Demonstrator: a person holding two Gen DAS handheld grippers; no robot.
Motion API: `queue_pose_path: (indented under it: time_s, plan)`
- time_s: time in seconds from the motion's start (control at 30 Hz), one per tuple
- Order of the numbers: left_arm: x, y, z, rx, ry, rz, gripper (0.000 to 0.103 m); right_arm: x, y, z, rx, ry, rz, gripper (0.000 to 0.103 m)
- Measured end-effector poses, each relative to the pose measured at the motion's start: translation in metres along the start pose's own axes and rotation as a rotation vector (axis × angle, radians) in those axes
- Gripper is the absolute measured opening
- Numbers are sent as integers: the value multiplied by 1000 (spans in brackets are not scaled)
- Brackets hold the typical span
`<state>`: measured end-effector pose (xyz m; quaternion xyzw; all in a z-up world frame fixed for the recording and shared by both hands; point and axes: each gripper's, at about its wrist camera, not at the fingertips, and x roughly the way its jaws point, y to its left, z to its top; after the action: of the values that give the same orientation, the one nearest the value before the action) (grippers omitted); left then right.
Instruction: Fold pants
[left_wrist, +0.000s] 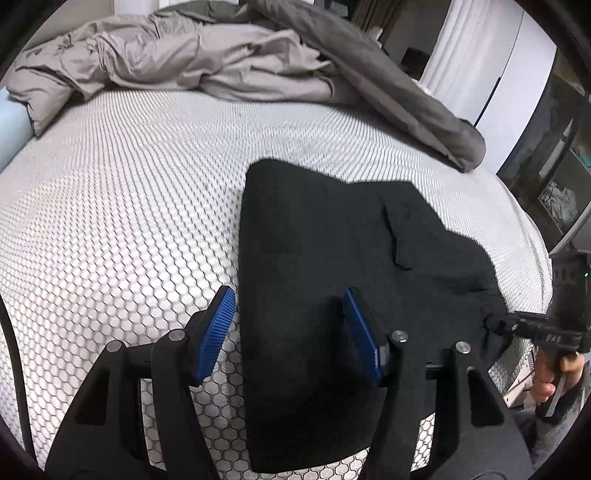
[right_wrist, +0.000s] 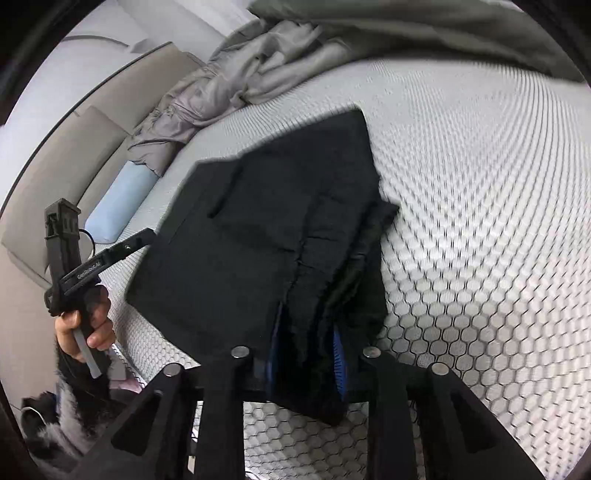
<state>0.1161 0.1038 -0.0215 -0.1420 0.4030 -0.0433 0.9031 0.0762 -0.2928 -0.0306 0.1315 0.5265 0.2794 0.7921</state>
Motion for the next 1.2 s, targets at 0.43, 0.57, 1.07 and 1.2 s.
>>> queue_pose_path:
  time_s: [0.43,0.57,1.07,1.2]
  plan:
    - [12,-22,-16,58,46,58,58,2,-19,35,112,-104,-17,29]
    - [-9,-30,-17,84,-38,162,58,-4,-10,41,29,-127,-173,36]
    - [34,-96,-48,401,39,-59,64,75,101,11,-431,-33,-230,36]
    - [21,-77,-50,384,49,-72,64,54,88,3,-501,-53,-367,35]
